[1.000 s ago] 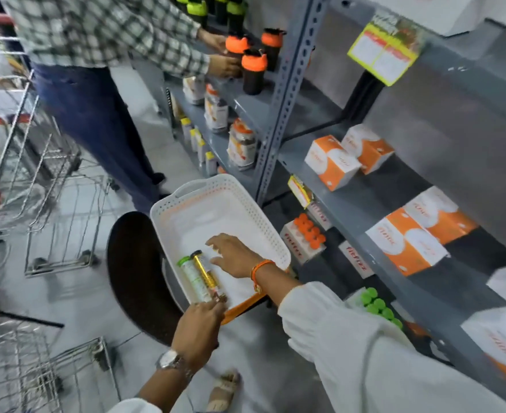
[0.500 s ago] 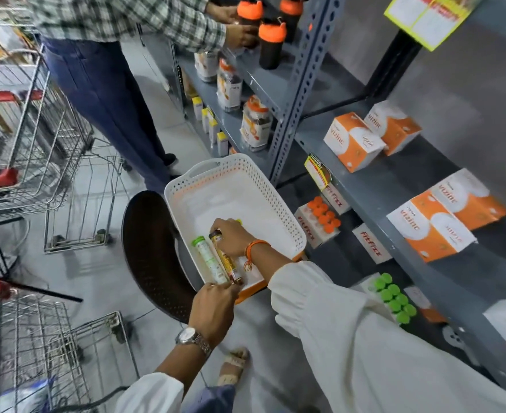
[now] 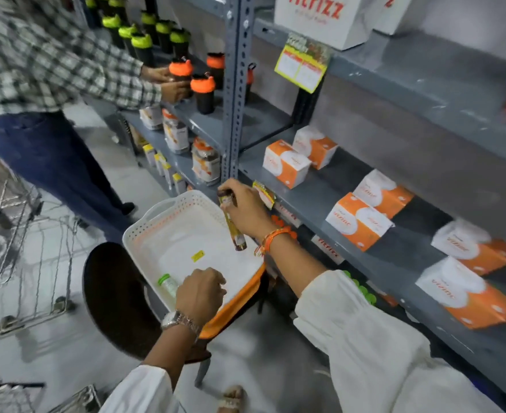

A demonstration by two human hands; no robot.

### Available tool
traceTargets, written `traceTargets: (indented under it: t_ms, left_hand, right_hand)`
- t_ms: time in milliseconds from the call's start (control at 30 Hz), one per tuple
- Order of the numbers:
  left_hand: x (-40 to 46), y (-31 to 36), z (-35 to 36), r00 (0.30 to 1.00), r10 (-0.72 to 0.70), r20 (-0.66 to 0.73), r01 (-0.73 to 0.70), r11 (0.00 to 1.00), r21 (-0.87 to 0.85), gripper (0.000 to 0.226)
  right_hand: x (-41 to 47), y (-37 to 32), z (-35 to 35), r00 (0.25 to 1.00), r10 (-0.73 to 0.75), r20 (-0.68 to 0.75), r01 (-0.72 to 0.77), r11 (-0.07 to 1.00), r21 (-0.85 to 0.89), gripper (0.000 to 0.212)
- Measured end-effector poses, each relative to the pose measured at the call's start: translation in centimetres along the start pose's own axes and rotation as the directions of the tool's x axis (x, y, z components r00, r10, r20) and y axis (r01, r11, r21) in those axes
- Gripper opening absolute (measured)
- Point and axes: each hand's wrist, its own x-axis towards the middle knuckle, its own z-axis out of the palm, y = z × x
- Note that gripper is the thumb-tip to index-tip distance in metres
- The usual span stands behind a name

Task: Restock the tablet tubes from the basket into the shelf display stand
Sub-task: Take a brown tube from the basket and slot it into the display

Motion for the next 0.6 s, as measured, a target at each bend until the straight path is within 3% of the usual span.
traceTargets:
  t_ms: [100,233,433,600]
  left_hand:
    - [2.0,4.4,-4.4,0.979,0.108,-0.170,-0.120,0.991,-0.060,0.021]
    - [3.4,12.3,-10.7,0.886,0.279,-0.371,-0.366,0.912,-0.187,0.032]
    - [4.1,24.3,-15.9,0.641,0.466,-0.610,-0.690,0.699,-0.191,0.031]
    - [4.5,32.6,-16.9,0.434,0.613,-0.660,-0.857,0.506,-0.093,0.041]
  right_hand:
    - [-0.5,-2.1,-6.4,0.983,-0.087,-0.165,0.081,0.996,-0.040,0.030]
    - [-2.8,-4.5,-15.4,0.907,-0.158,-0.391,0.108,0.984,-0.145,0.032]
    - [-10.1,-7.8,-29.4,0.720,-0.242,-0.651,0.051,0.953,-0.298,0.029]
    - [-15.5,-9.5,-39.6,0.581,-0.299,-0.757,-0.077,0.906,-0.417,0.028]
